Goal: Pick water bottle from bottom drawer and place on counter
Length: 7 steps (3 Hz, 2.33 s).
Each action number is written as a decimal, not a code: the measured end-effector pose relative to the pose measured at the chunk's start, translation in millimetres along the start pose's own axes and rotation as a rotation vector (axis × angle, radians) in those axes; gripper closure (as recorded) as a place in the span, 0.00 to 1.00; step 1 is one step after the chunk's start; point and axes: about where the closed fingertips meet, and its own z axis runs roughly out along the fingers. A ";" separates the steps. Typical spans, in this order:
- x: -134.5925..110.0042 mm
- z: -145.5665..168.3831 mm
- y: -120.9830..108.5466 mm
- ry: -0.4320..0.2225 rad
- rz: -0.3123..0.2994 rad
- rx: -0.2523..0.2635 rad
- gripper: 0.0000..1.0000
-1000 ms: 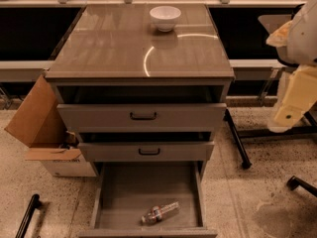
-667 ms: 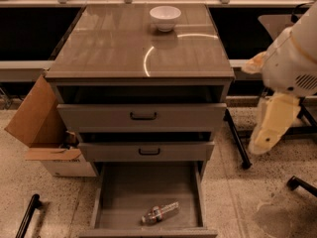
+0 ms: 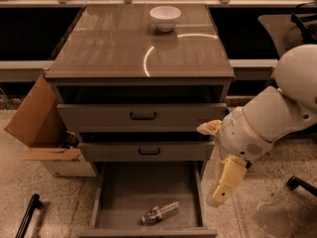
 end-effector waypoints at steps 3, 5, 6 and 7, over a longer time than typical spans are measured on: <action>26.3 41.6 -15.0 -0.023 -0.029 -0.041 0.00; 73.0 135.1 -36.9 -0.117 -0.100 -0.134 0.00; 81.5 185.0 -43.2 -0.154 -0.118 -0.200 0.00; 81.8 185.7 -43.4 -0.155 -0.118 -0.200 0.00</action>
Offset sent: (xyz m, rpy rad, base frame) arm 0.0028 -0.0029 -0.0111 0.0330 0.0213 -0.0050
